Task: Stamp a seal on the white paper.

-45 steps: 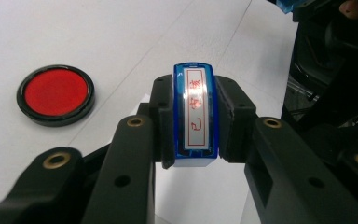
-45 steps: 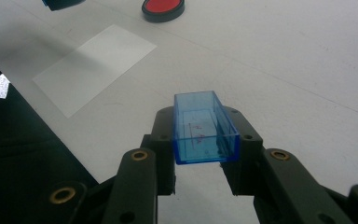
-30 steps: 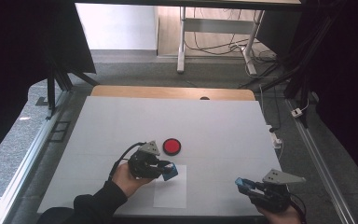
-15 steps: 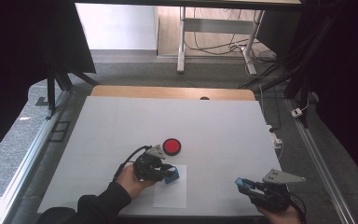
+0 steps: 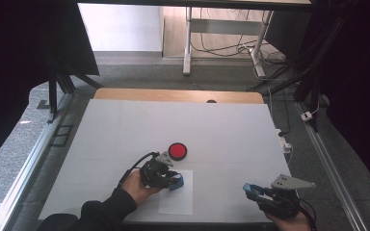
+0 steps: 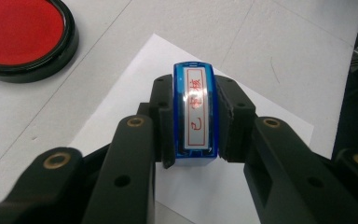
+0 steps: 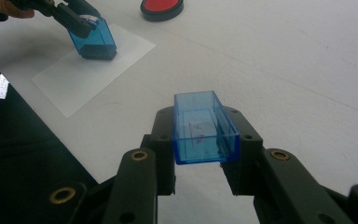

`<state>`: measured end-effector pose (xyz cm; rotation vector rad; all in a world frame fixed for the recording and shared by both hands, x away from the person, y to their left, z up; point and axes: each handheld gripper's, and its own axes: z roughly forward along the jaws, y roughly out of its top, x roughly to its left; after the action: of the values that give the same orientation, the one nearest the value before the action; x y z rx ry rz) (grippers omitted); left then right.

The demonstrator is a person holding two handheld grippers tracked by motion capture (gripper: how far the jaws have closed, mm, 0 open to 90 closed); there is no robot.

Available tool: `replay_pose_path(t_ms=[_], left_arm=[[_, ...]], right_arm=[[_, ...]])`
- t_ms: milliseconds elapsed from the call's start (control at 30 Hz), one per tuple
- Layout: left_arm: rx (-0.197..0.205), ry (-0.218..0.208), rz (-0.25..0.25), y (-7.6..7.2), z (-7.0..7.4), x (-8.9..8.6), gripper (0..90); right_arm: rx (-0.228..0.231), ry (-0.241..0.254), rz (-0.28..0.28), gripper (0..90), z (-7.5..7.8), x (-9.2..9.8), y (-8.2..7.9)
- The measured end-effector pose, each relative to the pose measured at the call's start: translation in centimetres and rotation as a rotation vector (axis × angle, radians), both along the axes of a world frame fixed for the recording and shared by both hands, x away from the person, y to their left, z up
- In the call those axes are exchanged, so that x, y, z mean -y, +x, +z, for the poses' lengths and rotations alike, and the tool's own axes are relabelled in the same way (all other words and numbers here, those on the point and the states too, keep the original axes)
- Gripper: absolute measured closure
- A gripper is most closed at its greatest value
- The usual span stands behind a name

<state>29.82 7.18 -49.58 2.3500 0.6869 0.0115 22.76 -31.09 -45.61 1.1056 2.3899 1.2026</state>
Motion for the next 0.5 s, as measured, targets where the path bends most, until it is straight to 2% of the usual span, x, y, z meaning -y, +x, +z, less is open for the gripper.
replay_pose_path(t_ms=[167,333,500], left_arm=[[0.013,0.001,0.005,-0.3,-0.1,0.1,70.8],[0.038,0.019,0.008,-0.7,0.0,0.3,70.8],[0.081,0.063,0.002,-1.3,0.1,0.8,70.8]], right_arm=[[-0.001,-0.001,0.0,67.8,0.0,0.0,0.0],[-0.002,-0.001,-0.001,67.8,0.0,0.0,0.0],[-0.002,0.0,-0.001,67.8,0.0,0.0,0.1]])
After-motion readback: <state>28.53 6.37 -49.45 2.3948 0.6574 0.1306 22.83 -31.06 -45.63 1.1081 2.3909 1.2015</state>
